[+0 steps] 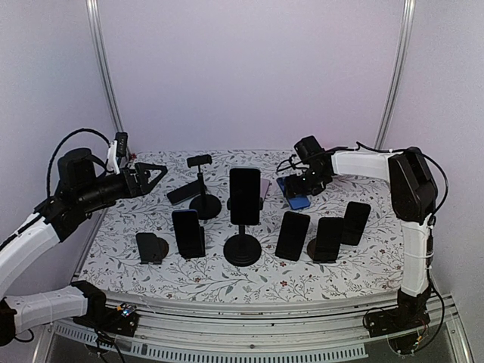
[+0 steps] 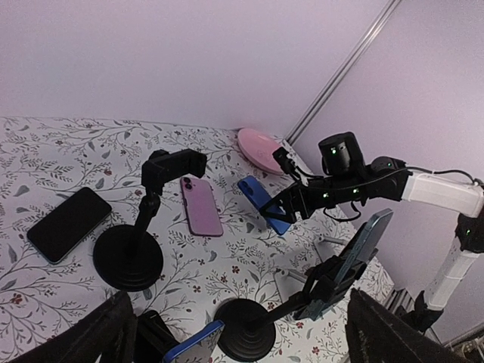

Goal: Place the phone on the phone stand
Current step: Pick up the phone at the center of the board, then pass from the right arm to the left

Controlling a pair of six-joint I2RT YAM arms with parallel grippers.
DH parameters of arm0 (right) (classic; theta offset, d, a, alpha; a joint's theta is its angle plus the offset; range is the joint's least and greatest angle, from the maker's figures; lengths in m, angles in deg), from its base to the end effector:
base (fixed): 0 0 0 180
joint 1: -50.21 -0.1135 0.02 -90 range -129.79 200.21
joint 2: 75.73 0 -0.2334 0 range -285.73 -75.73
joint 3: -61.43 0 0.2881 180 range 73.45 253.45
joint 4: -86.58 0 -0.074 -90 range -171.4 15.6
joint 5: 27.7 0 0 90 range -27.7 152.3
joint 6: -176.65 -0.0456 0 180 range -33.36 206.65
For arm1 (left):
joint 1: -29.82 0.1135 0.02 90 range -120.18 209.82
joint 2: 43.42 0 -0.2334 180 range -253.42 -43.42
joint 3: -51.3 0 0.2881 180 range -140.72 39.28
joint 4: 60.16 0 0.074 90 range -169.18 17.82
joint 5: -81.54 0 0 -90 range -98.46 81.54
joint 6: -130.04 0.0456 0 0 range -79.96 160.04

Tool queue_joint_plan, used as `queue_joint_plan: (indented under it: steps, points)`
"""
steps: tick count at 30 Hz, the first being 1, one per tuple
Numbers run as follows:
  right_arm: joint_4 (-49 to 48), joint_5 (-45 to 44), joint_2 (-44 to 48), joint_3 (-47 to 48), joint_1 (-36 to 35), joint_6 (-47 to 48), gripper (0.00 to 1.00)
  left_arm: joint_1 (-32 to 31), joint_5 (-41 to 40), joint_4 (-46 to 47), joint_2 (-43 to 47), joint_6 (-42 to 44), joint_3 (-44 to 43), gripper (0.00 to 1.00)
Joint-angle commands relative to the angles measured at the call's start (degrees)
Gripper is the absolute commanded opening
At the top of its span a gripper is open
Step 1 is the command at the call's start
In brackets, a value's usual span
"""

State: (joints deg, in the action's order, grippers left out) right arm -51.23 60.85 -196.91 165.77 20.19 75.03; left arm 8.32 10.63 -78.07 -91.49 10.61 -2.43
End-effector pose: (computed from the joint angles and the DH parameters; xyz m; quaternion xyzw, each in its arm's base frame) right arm 0.4146 0.2382 0.1272 -0.1507 0.9518 0.0835 0.2539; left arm 0.2412 -0.1111 0.2907 0.0507 0.7731 -0.3827 0.5033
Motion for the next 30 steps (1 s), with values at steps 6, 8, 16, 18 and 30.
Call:
queue_joint_plan:
  steps: [6,8,16,18,30]
  points:
    - [-1.7,-2.1,5.7,4.0,-0.4,-0.5,0.5,-2.9,0.8,4.4,-1.3,-1.5,-0.4,0.97]
    - [-2.1,-2.2,6.7,3.7,-0.6,-0.7,0.5,-3.6,0.7,4.5,-2.1,-1.7,-1.0,0.97]
    - [-2.4,-3.4,10.9,4.1,-2.1,-0.9,0.5,-5.0,1.3,7.1,-5.2,-5.6,-3.4,0.96]
    - [-2.5,-3.5,12.1,4.3,-2.4,-0.9,0.5,-5.0,1.8,7.8,-6.3,-6.6,-5.0,0.95]
    - [-2.3,-4.9,18.8,7.3,-5.1,-0.4,0.5,-6.9,3.5,5.5,-22.2,-6.7,-21.9,0.88]
